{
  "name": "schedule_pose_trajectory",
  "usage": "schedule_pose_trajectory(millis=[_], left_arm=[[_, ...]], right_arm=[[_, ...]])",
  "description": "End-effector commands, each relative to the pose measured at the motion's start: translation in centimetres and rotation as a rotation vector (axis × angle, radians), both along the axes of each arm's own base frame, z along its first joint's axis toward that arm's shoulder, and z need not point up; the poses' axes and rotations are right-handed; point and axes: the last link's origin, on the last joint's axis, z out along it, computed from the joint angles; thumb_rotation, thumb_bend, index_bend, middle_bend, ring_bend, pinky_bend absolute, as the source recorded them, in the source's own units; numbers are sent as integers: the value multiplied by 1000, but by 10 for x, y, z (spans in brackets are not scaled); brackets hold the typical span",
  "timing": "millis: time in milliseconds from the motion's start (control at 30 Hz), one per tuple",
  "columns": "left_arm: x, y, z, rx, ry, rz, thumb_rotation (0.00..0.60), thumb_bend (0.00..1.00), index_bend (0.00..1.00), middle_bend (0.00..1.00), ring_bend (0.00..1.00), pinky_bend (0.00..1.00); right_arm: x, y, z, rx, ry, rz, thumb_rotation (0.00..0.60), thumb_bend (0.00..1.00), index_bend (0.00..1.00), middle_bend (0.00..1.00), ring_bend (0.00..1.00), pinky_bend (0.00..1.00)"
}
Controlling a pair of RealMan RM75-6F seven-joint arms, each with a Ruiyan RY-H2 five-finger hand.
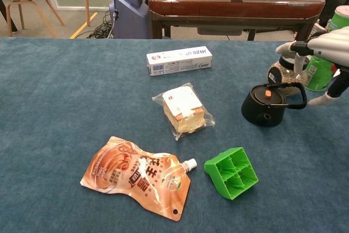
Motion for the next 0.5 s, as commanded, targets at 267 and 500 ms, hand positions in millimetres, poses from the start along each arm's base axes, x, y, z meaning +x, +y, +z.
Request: schedule_pose_trajectory(millis=[267, 500], left_arm=[[0, 0, 0, -4, 2, 2, 600, 247, 92, 86, 124, 0], [0, 0, -2, -8, 2, 3, 600, 247, 92, 86, 124, 0]], right_arm=[[-5, -11, -7, 32, 70, -34, 600, 17, 82, 314, 129, 2], [-9, -14, -10, 40, 88, -44, 600, 17, 82, 314, 120, 2]])
